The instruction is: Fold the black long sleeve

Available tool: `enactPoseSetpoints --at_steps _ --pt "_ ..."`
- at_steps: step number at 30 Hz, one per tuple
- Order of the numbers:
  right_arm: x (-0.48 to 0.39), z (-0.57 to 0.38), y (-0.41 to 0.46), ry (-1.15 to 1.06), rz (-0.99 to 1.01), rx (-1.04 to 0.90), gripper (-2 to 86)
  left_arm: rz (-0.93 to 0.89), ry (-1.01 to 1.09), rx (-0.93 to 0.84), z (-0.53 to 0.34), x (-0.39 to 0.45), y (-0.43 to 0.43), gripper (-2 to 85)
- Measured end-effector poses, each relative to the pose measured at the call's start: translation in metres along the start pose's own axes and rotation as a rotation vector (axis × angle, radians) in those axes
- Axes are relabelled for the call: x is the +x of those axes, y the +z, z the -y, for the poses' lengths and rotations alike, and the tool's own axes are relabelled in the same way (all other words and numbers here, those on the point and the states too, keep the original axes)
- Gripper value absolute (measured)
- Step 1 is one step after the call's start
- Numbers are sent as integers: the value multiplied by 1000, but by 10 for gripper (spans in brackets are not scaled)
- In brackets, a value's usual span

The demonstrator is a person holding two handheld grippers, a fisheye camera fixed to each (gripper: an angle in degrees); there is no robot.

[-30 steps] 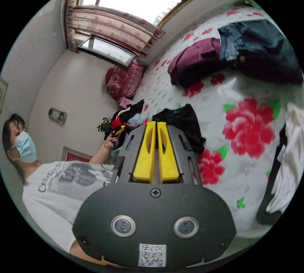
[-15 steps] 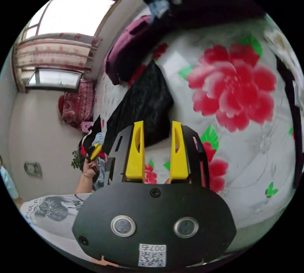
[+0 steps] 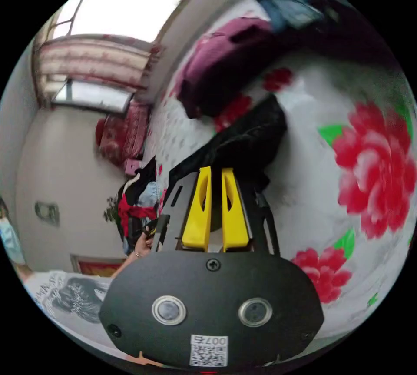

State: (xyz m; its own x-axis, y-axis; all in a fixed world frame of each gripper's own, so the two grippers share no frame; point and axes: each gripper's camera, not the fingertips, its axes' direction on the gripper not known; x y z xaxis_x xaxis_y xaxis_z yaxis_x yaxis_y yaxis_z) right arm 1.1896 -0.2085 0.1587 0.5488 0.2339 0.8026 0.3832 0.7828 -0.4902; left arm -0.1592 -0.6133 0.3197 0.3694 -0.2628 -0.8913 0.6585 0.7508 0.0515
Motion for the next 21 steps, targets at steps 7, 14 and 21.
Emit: enactPoseSetpoints --at_steps 7,14,21 --pt "-277 -60 129 -855 -112 -310 38 -76 -40 87 -15 -28 -24 63" --pt "-285 -158 268 -877 -31 -638 60 -177 -65 102 -29 -58 -25 80" --pt "-136 -85 190 -376 -70 -433 84 -311 14 67 -21 -60 -6 131"
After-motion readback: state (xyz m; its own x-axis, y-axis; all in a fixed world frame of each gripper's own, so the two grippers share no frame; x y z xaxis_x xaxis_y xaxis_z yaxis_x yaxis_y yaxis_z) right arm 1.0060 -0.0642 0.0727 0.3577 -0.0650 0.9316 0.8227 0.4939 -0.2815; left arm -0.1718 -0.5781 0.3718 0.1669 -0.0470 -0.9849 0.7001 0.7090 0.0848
